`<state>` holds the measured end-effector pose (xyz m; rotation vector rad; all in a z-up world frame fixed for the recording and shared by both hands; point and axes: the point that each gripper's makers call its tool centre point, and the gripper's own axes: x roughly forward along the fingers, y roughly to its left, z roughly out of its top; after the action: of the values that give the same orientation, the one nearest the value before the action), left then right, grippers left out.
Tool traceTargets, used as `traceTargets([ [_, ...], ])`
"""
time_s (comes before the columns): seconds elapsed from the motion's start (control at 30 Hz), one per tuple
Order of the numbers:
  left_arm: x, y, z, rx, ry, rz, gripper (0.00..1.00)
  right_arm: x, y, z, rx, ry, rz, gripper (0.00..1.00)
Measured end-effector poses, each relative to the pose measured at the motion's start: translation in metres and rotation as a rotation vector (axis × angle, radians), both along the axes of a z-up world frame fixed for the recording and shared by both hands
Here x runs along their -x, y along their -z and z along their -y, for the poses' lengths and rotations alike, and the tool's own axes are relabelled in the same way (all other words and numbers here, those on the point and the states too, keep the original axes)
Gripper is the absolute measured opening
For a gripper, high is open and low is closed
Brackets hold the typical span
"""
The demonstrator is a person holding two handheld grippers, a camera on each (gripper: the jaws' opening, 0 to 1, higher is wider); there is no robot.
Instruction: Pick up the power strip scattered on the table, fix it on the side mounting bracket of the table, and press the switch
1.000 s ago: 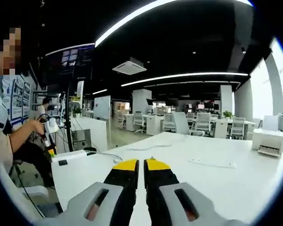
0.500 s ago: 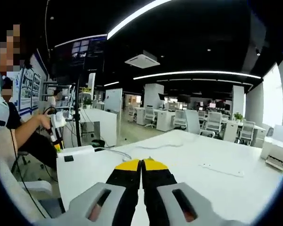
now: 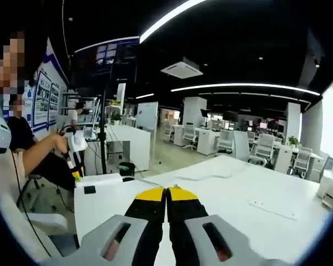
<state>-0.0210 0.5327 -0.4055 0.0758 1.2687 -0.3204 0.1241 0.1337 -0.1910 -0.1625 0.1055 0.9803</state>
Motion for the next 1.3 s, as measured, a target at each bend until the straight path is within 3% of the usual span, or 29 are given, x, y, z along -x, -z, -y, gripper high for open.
traceTargets([
  [0.47, 0.0, 0.001, 0.001, -0.009, -0.005, -0.009, 0.3, -0.002, -0.006, -0.04, 0.035, -0.082, -0.011, 0.0],
  [1.3, 0.003, -0.001, 0.006, -0.026, -0.001, -0.035, 0.3, 0.008, 0.001, -0.147, 0.117, -0.249, -0.017, 0.0],
])
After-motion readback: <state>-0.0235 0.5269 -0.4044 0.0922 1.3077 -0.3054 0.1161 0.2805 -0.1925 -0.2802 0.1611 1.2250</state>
